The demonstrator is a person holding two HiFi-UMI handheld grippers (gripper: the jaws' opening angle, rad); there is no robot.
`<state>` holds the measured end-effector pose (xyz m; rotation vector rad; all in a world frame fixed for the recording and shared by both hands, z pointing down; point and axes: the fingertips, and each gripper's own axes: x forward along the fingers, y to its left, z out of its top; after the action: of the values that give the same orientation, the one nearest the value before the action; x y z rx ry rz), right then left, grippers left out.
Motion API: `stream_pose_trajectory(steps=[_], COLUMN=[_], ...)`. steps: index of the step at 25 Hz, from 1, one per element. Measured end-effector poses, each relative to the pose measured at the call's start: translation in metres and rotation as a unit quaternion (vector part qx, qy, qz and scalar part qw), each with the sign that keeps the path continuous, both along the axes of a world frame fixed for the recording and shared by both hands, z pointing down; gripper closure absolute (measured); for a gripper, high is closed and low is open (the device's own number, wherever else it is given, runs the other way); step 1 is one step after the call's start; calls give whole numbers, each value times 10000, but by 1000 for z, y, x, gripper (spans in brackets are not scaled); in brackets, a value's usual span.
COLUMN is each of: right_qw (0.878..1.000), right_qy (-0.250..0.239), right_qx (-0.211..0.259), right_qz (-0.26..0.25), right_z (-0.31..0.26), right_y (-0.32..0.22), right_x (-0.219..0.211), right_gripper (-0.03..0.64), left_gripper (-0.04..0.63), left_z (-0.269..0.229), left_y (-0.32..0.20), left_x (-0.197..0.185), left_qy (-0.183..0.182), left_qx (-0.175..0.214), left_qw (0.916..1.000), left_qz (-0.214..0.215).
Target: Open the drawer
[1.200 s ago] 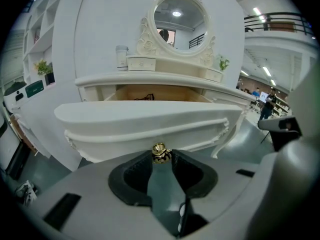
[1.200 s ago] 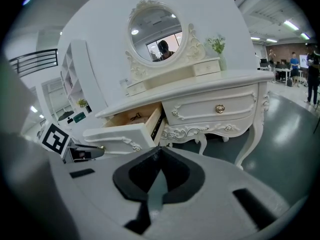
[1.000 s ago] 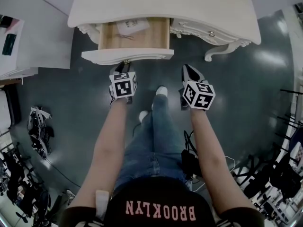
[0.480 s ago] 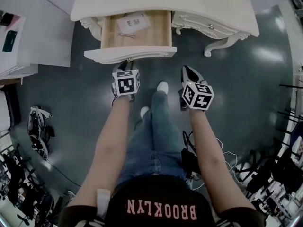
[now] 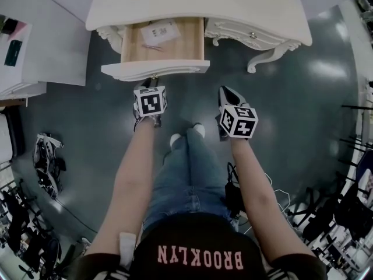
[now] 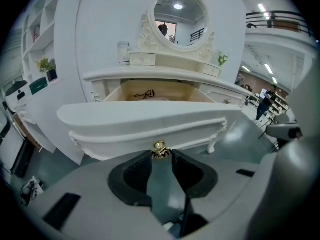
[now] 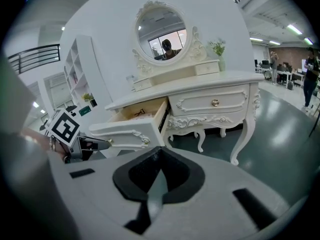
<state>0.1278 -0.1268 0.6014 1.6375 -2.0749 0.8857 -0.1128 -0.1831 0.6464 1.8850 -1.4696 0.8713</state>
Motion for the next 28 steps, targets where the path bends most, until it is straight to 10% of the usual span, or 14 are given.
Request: stream_pose_trajectory(steps=[28], right_qw=[9931], right_qy=[-92], right_qx=[771], right_qz=[-880], right_z=[-119], right_y=[-9], right_x=[11], right_gripper=[626], left_gripper=[588], left_z=[-149], left_y=[33], left_x=[14], left_qy=[54], left_qx=[1538], left_qw=[9880], left_qz=[-123])
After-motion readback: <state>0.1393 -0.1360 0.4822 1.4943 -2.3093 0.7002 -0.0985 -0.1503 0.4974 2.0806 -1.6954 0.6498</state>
